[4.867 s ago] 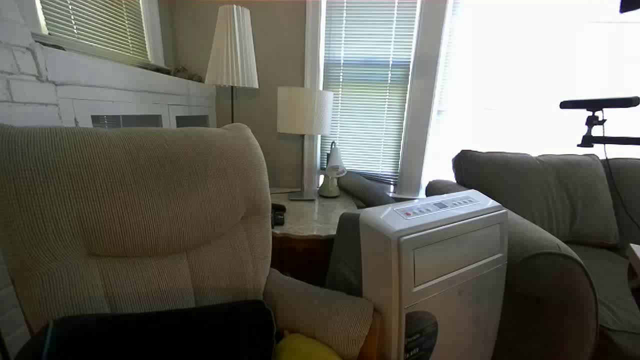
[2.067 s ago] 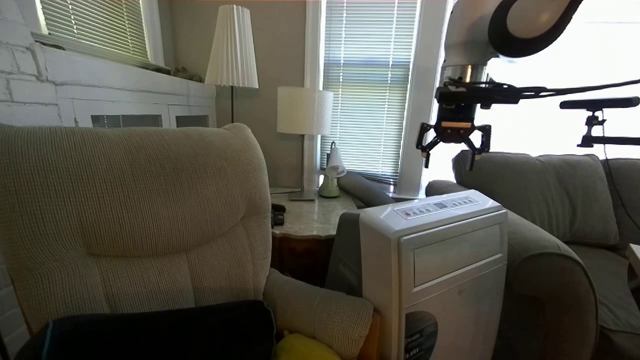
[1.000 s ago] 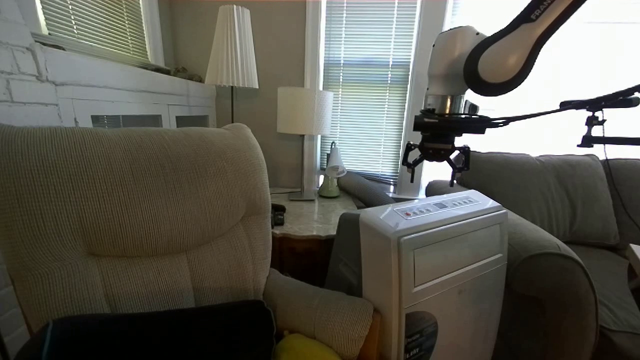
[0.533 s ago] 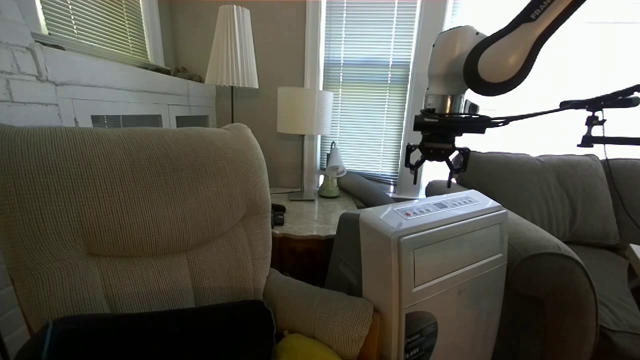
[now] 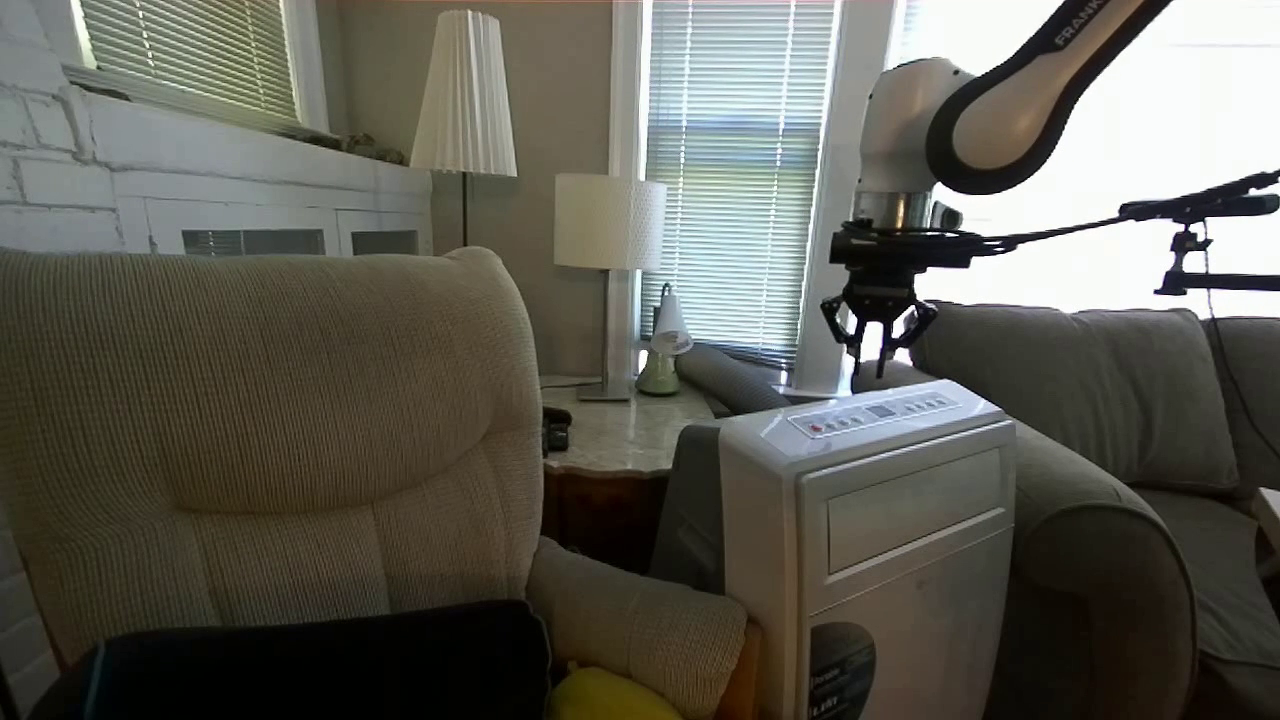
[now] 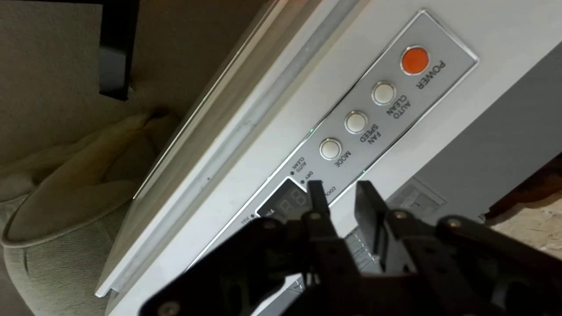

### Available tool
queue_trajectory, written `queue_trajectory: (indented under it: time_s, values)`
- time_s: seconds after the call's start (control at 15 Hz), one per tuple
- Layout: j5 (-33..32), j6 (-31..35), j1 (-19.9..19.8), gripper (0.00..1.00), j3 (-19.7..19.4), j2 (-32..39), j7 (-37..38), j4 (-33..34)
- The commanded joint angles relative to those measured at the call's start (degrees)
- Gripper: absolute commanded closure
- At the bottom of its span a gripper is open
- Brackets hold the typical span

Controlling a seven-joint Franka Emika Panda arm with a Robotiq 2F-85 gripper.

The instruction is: Press the fourth button from the left on the heater

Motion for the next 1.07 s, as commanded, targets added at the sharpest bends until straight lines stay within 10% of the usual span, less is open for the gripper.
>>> queue_trajectory:
  time_s: [0.0, 1.0]
  values:
    - [0.7, -0.2, 0.1, 1.0, -0.4, 1.7, 0.7, 1.1]
    - [9.6, 1.5, -1.0, 1.0, 1.3, 5.7, -4.7, 1.5]
